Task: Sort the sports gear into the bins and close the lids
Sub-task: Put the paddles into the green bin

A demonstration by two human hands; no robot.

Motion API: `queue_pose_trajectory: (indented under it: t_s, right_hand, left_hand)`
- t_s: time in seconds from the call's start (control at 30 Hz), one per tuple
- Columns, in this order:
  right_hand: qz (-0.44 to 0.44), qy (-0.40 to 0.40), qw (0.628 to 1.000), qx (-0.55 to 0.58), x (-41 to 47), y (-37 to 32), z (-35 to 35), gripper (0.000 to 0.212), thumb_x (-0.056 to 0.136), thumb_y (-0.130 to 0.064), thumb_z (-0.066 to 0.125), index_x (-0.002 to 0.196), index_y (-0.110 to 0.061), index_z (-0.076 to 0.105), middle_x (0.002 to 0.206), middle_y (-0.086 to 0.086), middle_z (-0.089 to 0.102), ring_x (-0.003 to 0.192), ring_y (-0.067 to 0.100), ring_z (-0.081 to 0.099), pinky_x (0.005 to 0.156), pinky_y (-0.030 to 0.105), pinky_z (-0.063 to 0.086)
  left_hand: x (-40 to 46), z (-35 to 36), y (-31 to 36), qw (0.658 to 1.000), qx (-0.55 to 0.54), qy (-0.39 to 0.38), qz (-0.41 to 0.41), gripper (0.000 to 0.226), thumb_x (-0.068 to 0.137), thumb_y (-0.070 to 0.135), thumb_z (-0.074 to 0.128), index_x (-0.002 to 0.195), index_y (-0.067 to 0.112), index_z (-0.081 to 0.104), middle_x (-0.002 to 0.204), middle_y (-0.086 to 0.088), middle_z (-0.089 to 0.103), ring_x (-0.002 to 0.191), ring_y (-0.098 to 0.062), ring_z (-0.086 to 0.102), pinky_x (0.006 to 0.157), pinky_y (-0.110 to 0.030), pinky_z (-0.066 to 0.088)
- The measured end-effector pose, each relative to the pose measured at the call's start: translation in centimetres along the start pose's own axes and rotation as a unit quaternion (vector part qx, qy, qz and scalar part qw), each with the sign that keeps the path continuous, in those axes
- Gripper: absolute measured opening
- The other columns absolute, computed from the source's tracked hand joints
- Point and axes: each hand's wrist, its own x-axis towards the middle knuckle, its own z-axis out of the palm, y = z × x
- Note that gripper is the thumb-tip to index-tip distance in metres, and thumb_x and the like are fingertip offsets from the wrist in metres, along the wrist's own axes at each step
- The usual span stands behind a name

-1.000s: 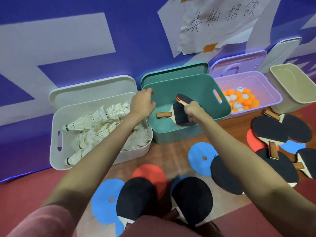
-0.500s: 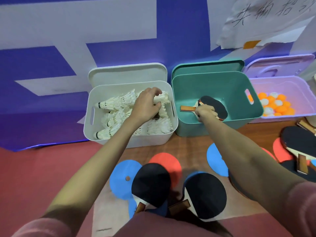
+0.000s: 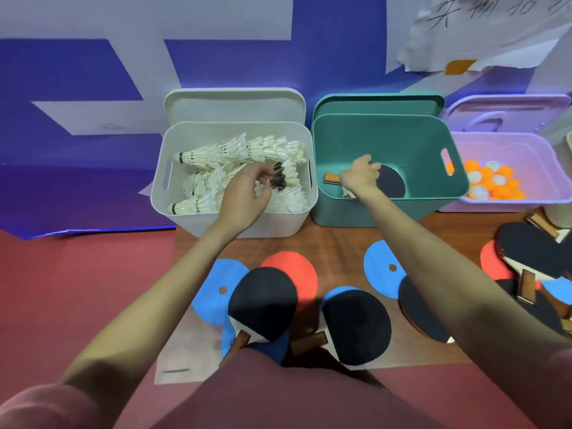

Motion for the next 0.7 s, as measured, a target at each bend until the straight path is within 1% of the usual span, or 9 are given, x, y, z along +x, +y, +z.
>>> queue_pose_trajectory:
  t_s: [0.07, 0.17, 0.2, 0.27, 0.33, 0.43, 0.5, 0.6, 0.7]
  right_hand:
    - [-0.132, 0.052, 0.99, 0.013, -3.0, 1.3, -0.1, 0.057, 0.085, -0.008, 0.055, 0.136, 0.0, 0.03, 0.132, 0.023, 0.034, 0.123, 0.038, 0.036, 0.104, 0.04, 0.031]
    - [-0.306, 0.104, 0.942, 0.094, -8.0, 4.8, 0.5, 0.047, 0.08, 0.002, 0.048, 0.127, 0.0, 0.043, 0.119, 0.02, 0.044, 0.112, 0.034, 0.043, 0.102, 0.041, 0.035]
    - [-0.334, 0.106, 0.93, 0.109, -9.5, 6.2, 0.8, 0.045, 0.079, 0.003, 0.048, 0.124, 0.0, 0.046, 0.115, 0.018, 0.045, 0.109, 0.033, 0.046, 0.099, 0.041, 0.038]
    - [-0.339, 0.092, 0.929, 0.115, -12.0, 9.3, 1.9, 0.042, 0.079, 0.003, 0.049, 0.121, -0.002, 0.048, 0.112, 0.015, 0.046, 0.105, 0.03, 0.048, 0.095, 0.038, 0.04]
    - [-0.288, 0.061, 0.947, 0.127, -14.0, 12.1, 3.3, 0.041, 0.079, 0.004, 0.052, 0.119, -0.004, 0.049, 0.11, 0.013, 0.046, 0.104, 0.028, 0.048, 0.093, 0.036, 0.041]
    - [-0.141, -0.018, 0.976, 0.168, -16.5, 15.0, 5.4, 0.035, 0.079, 0.004, 0.054, 0.113, -0.004, 0.051, 0.109, 0.011, 0.049, 0.098, 0.024, 0.051, 0.092, 0.038, 0.044]
    - [-0.057, -0.077, 0.982, 0.165, -17.8, 16.2, 6.8, 0.031, 0.082, 0.002, 0.054, 0.113, -0.003, 0.05, 0.111, 0.015, 0.051, 0.099, 0.023, 0.053, 0.09, 0.032, 0.043]
    - [0.069, -0.141, 0.976, 0.151, -19.3, 17.1, 9.0, 0.036, 0.085, -0.006, 0.056, 0.118, 0.0, 0.044, 0.117, 0.02, 0.048, 0.113, 0.032, 0.048, 0.093, 0.035, 0.04]
    - [0.211, -0.168, 0.953, 0.137, -20.6, 17.1, 11.3, 0.047, 0.087, -0.022, 0.06, 0.12, 0.003, 0.037, 0.124, 0.024, 0.047, 0.114, 0.036, 0.05, 0.09, 0.037, 0.043]
  left_hand:
    - [-1.9, 0.2, 0.2, 0.999, -0.023, 0.027, -0.003, 0.025, 0.082, 0.004, 0.051, 0.104, 0.009, 0.062, 0.097, 0.0, 0.066, 0.087, -0.012, 0.061, 0.077, -0.027, 0.05]
    - [-5.8, 0.9, 0.0, 0.997, -0.042, 0.054, -0.04, 0.023, 0.083, 0.001, 0.051, 0.101, 0.009, 0.062, 0.093, 0.003, 0.066, 0.084, -0.01, 0.061, 0.075, -0.025, 0.05]
    - [-7.4, 1.2, -0.3, 0.996, -0.035, 0.046, -0.062, 0.023, 0.082, 0.0, 0.052, 0.101, 0.01, 0.062, 0.092, 0.002, 0.066, 0.082, -0.011, 0.061, 0.074, -0.025, 0.05]
    - [-10.6, 2.1, -1.1, 0.993, -0.009, 0.015, -0.114, 0.024, 0.081, -0.003, 0.053, 0.1, 0.008, 0.061, 0.09, 0.001, 0.066, 0.078, -0.015, 0.061, 0.072, -0.03, 0.05]
    - [-13.9, 3.1, -2.1, 0.983, 0.01, -0.015, -0.184, 0.023, 0.079, -0.003, 0.056, 0.099, 0.006, 0.061, 0.09, -0.002, 0.066, 0.081, -0.021, 0.062, 0.073, -0.033, 0.05]
    - [-18.3, 4.2, -3.6, 0.949, 0.035, -0.069, -0.306, 0.026, 0.08, 0.001, 0.059, 0.105, 0.006, 0.059, 0.092, -0.002, 0.063, 0.087, -0.023, 0.061, 0.072, -0.029, 0.044]
    - [-20.9, 4.6, -4.6, 0.935, 0.071, -0.104, -0.331, 0.035, 0.077, 0.005, 0.065, 0.111, 0.004, 0.055, 0.098, -0.006, 0.061, 0.094, -0.025, 0.057, 0.072, -0.03, 0.04]
    - [-24.2, 5.0, -5.6, 0.92, 0.107, -0.127, -0.354, 0.05, 0.071, 0.013, 0.073, 0.115, 0.003, 0.051, 0.106, -0.016, 0.057, 0.099, -0.033, 0.054, 0.08, -0.037, 0.044]
    - [-26.0, 5.2, -6.2, 0.892, 0.108, -0.131, -0.418, 0.055, 0.072, 0.026, 0.077, 0.113, 0.004, 0.047, 0.108, -0.017, 0.051, 0.096, -0.036, 0.055, 0.08, -0.041, 0.047]
